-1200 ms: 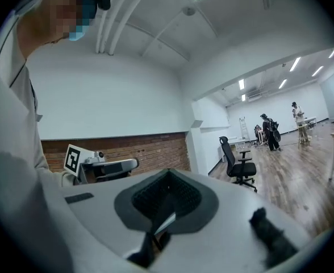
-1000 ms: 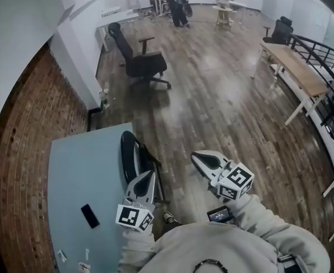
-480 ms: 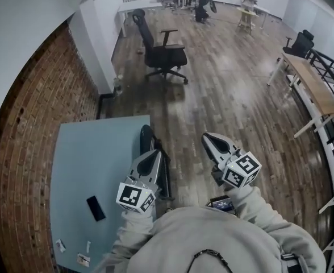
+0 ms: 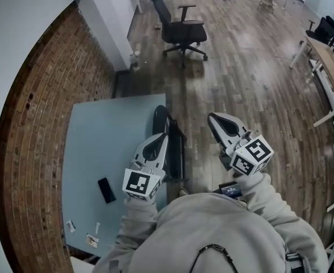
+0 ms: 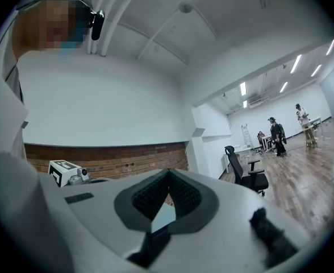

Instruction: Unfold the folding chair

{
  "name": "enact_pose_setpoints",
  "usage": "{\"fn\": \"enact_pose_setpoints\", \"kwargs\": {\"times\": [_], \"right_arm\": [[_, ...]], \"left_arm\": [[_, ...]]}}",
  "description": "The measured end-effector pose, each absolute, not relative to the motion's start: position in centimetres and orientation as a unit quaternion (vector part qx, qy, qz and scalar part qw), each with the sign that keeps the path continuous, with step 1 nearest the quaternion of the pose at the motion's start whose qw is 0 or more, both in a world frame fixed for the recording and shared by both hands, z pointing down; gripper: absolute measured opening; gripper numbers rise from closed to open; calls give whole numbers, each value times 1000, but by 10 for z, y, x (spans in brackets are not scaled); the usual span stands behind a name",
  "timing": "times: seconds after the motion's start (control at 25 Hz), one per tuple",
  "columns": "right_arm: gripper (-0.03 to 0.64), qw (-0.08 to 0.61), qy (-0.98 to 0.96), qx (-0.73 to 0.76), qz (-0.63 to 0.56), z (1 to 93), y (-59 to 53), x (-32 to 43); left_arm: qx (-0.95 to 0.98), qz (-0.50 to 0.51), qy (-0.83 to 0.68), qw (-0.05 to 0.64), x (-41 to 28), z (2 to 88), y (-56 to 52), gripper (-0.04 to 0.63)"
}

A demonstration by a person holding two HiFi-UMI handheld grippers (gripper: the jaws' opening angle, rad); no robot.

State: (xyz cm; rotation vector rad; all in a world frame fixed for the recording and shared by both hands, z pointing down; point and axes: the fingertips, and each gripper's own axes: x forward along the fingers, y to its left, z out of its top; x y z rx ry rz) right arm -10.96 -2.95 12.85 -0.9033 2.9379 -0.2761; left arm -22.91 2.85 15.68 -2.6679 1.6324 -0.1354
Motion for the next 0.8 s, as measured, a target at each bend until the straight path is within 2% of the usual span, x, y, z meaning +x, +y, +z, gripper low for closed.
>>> {"fn": "enact_pose_setpoints", "kwargs": {"times": [0.16, 0.2, 0.24, 0.28, 0.32, 0.56, 0.72, 0.8], "right_arm": [[12, -1, 950, -294, -103, 172, -61, -133], [42, -15, 950, -294, -108, 186, -68, -144], [135, -30, 948, -294, -117, 203, -74, -154], [185, -44, 946, -294, -129, 222, -80, -164], [226, -59, 943, -295, -143, 242, -87, -174], [285, -192, 913, -268, -242, 411, -92, -235], [307, -324, 858, -245, -316, 555, -56, -252], [310, -380, 818, -247, -355, 614, -39, -257]], "left_arm": [[-794, -94, 600, -15, -273, 197, 6, 6], [-784, -111, 610, -26, -282, 210, 1, 123], [-776, -128, 616, -44, -291, 226, -2, 282], [-769, -145, 620, -63, -300, 243, -6, 370], [-761, -164, 623, -82, -310, 261, -10, 396], [-739, -235, 594, -212, -331, 383, -14, 429], [-730, -252, 552, -314, -320, 458, 0, 436], [-728, -265, 542, -326, -320, 477, 5, 434]]}}
